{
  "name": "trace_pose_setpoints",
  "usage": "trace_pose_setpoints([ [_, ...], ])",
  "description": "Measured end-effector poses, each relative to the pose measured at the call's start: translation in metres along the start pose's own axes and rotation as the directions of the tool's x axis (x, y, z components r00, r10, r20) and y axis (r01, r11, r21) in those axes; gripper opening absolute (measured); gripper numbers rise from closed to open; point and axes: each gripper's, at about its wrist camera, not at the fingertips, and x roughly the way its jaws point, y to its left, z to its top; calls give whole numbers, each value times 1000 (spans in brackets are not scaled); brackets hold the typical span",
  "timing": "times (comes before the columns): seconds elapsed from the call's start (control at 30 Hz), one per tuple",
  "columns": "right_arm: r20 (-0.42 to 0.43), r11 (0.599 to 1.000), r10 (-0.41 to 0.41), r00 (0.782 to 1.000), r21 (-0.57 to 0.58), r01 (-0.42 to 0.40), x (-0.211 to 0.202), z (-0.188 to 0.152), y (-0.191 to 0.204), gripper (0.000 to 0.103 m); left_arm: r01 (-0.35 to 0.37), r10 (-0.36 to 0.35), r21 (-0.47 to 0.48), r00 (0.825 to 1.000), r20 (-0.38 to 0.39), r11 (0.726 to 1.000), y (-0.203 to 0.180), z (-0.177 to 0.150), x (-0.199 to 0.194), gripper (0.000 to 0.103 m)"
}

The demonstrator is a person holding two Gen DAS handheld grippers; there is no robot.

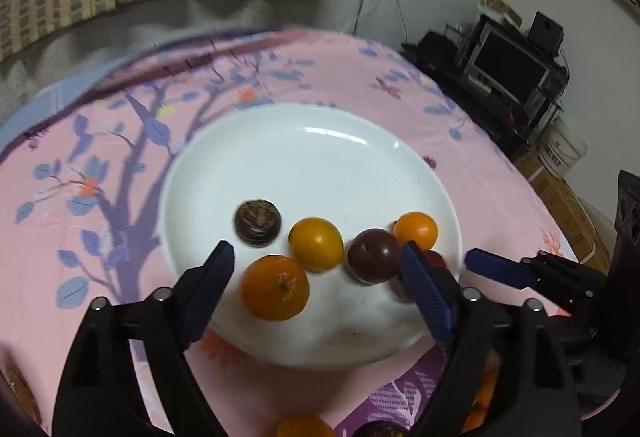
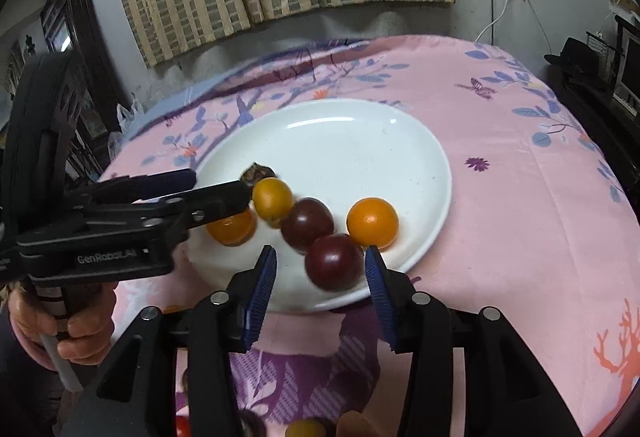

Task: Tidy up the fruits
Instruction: 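Grasp an orange with the left gripper while the right gripper grasps a plum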

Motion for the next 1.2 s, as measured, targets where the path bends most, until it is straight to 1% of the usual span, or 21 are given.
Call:
trace_pose_setpoints([
  [0.03,26,1000,7,1000,2,-8,-14,-4,0,51,-3,3,9,1000,4,1000,0,-2,-7,86],
  [0.07,42,1000,10,999,0,-10,-25,-8,0,53,-8,8,16,1000,8,1000,1,-9,-19,90],
  [0.1,62,1000,9,998,-4,-9,-40,-16,2,53,-10,10,17,1000,17,1000,2,-15,-27,92],
  [0.13,73,1000,9,997,-5,-8,-48,-22,3,54,-19,18,16,999,27,1000,4,-23,-37,93],
  [0.2,100,1000,18,995,-1,-18,-72,-46,6,56,-45,44,15,998,42,999,7,-43,-53,95],
  [0.3,125,999,32,992,6,-33,-98,-87,11,56,-65,65,14,997,41,998,12,-73,-68,95],
  [0.33,135,1000,9,991,12,-11,-106,-104,11,56,-71,70,13,997,39,997,14,-81,-71,95],
  [0.43,137,997,-68,988,39,63,-121,-137,7,56,-71,71,15,997,29,997,16,-100,-79,95],
  [0.47,122,995,-93,988,53,87,-126,-150,4,56,-62,61,14,998,29,998,17,-106,-82,95],
  [0.57,80,991,-125,989,59,120,-131,-170,2,56,-47,47,21,998,31,999,16,-117,-88,95],
  [0.67,66,985,-170,983,41,168,-132,-182,2,56,-42,41,42,999,26,998,11,-125,-91,95],
  [0.77,47,975,-218,975,54,215,-129,-186,-5,55,-41,40,52,999,26,998,8,-133,-95,95],
  [0.8,43,969,-242,969,62,239,-128,-185,-9,54,-39,38,51,999,25,998,9,-135,-96,95],
  [0.83,37,964,-260,965,76,256,-128,-184,-13,49,-38,37,49,999,25,998,10,-136,-97,95],
  [0.87,33,962,-262,964,89,258,-127,-183,-18,46,-39,38,44,999,24,998,12,-138,-98,95],
  [0.93,15,959,-263,965,115,260,-123,-182,-28,41,-36,35,30,999,22,999,15,-138,-99,95],
  [1.0,-16,958,-257,966,129,257,-117,-180,-37,40,-24,24,8,1000,16,1000,20,-139,-99,95],
  [1.1,-36,968,-210,977,135,213,-112,-177,-42,39,-19,20,-7,1000,16,1000,23,-139,-100,95],
  [1.2,-53,974,-170,984,140,176,-106,-171,-45,39,-22,22,-3,1000,21,1000,24,-139,-100,95],
])
